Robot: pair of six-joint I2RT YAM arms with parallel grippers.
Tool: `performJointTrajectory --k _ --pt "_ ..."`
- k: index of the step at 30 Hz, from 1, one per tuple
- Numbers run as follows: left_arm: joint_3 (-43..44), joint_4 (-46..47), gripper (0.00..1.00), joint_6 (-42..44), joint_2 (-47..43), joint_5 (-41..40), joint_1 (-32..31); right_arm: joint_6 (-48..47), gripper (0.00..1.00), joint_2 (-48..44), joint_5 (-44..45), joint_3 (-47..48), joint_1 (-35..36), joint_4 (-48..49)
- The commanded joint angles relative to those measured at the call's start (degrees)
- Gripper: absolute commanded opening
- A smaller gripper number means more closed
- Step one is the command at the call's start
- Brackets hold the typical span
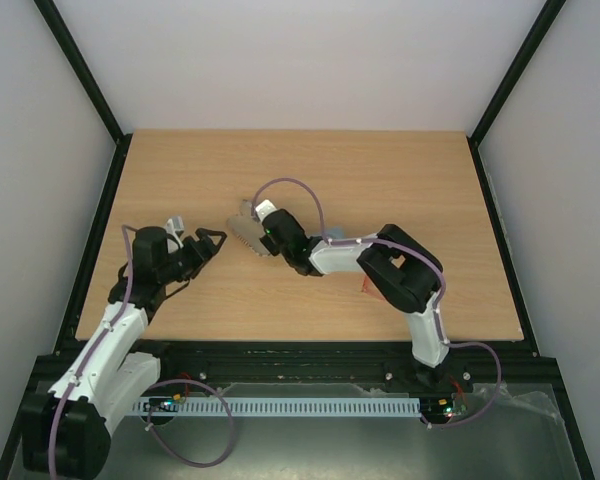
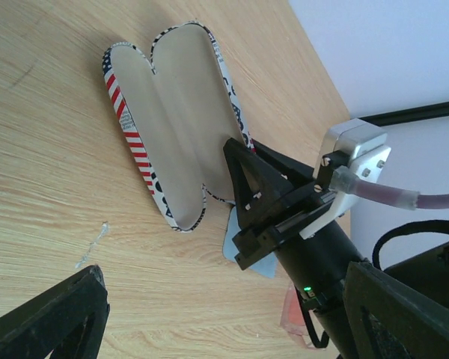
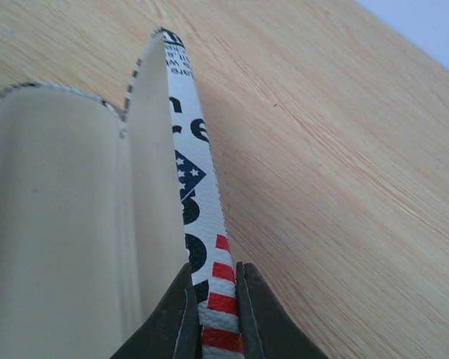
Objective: Organize the sunglasses
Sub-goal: Place the sunglasses case at the center of the board.
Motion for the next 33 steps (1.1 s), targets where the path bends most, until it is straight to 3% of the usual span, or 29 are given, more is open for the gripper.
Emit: performJointTrajectory --k 1,3,5,8,15,19,28,33 --pt "1.86 -2.18 0.87 1.15 -0.45 0.08 0.71 -0.38 0.11 1.31 0.25 1.49 0.43 4.34" --pt "1.86 -2.54 0.87 1.35 -0.67 0.04 0.8 1.06 0.19 1.65 -0.1 2.2 0.41 2.93" --pt "1.91 -2.77 0.87 1.53 -0.76 0.11 0.89 2.07 0.37 1.3 -0.55 2.26 0.39 1.88" --pt "1.95 -2.96 0.87 1.77 -0.78 0.22 1.05 3.69 0.51 -1.56 0.22 0.79 0.37 2.76" --pt "2.56 -3.25 0.87 2.71 -0.44 0.04 1.24 7.42 0.6 -7.53 -0.27 1.56 0.34 -1.73" --pt "2.59 -3.57 0.87 3.11 -0.43 -0.05 1.33 10.91 0.63 -7.04 -1.55 3.88 0.31 -6.7" --pt "3.51 -4.54 0.87 7.52 0.93 0.54 1.25 28.13 0.55 -10.2 -2.72 5.75 -0.06 -15.64" --pt "5.4 -4.63 0.78 8.7 4.04 -4.21 1.07 35.0 0.47 -9.54 -9.53 8.47 -0.24 -21.42"
